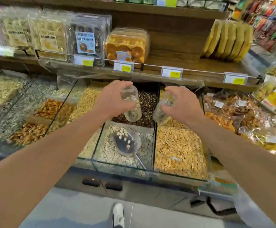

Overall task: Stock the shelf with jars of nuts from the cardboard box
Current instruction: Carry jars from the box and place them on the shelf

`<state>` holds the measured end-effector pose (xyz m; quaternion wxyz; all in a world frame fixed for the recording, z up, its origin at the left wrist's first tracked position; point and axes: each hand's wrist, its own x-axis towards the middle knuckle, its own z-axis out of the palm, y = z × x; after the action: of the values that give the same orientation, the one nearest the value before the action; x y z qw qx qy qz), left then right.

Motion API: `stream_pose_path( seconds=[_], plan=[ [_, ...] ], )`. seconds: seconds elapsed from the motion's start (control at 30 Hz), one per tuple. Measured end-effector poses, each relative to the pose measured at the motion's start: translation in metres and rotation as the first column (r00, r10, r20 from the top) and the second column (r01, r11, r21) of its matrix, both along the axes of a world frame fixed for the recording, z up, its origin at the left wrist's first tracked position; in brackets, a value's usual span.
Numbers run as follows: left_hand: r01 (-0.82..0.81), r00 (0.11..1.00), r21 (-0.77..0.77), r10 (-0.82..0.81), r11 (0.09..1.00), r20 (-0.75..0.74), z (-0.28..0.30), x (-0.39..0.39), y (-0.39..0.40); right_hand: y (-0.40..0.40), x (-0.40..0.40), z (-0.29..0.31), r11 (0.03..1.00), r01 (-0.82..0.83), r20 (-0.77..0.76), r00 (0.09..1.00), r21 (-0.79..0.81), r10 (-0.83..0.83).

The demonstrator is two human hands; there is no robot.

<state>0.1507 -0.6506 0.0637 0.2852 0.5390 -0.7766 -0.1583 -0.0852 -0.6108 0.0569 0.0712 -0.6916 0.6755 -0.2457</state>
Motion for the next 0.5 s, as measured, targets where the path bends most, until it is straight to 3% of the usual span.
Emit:
stream_pose_path(
  seconds=[0.5],
  plan=[
    [0.210, 0.977, -0.010, -0.210, 0.978, -0.039, 0.018, -0.039, -0.215, -0.187, -0.027, 0.053, 0.964, 0.197, 0.089, 0.979, -0.178, -0.183]
  ],
)
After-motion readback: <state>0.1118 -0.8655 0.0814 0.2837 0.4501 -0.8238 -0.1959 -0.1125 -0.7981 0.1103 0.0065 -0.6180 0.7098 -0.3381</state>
